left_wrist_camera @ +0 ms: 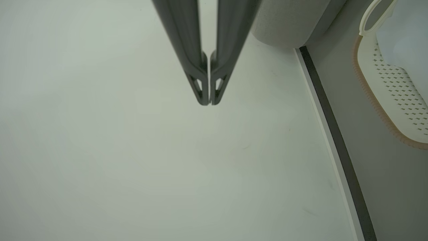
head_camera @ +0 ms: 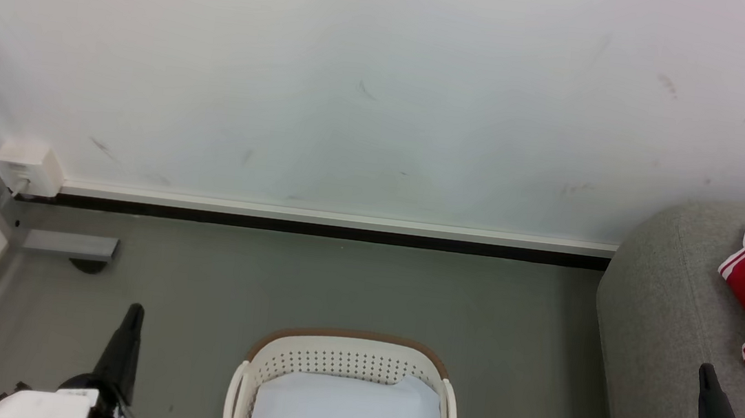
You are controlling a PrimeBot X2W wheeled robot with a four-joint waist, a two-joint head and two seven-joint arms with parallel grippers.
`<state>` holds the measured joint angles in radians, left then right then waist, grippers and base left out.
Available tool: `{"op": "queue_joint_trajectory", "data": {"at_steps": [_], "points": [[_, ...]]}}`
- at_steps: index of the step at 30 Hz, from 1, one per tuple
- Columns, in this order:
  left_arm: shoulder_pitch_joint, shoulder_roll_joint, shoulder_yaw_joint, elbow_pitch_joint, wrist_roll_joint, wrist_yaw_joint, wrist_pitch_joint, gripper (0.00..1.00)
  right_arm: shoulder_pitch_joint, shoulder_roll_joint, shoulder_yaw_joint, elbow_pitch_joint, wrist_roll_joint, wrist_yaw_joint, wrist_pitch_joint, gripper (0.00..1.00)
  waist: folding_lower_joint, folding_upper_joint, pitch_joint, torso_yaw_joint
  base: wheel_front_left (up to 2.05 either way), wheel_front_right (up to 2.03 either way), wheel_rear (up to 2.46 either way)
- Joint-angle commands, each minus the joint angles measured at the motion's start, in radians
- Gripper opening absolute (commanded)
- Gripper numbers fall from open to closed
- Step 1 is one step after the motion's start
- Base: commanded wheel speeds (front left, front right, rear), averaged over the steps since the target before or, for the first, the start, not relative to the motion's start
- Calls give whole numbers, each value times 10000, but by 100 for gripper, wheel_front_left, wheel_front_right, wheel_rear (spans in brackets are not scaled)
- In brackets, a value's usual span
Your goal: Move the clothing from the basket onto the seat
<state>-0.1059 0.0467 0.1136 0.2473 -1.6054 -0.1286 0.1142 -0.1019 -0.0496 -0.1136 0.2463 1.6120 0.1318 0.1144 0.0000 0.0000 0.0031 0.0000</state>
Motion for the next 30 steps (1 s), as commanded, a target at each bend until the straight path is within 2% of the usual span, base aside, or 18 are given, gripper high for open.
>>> {"op": "queue_joint_trajectory", "data": {"at_steps": [1,30], "points": [[-68,68,16,-38,-142,-47,31,0,-122,1,-37,-52,22,-22,23,0,0,0,0,0,0,0,0],[-68,68,15,-38,-142,-47,31,0,-123,1,-37,-53,22,-22,23,0,0,0,0,0,0,0,0]]}}
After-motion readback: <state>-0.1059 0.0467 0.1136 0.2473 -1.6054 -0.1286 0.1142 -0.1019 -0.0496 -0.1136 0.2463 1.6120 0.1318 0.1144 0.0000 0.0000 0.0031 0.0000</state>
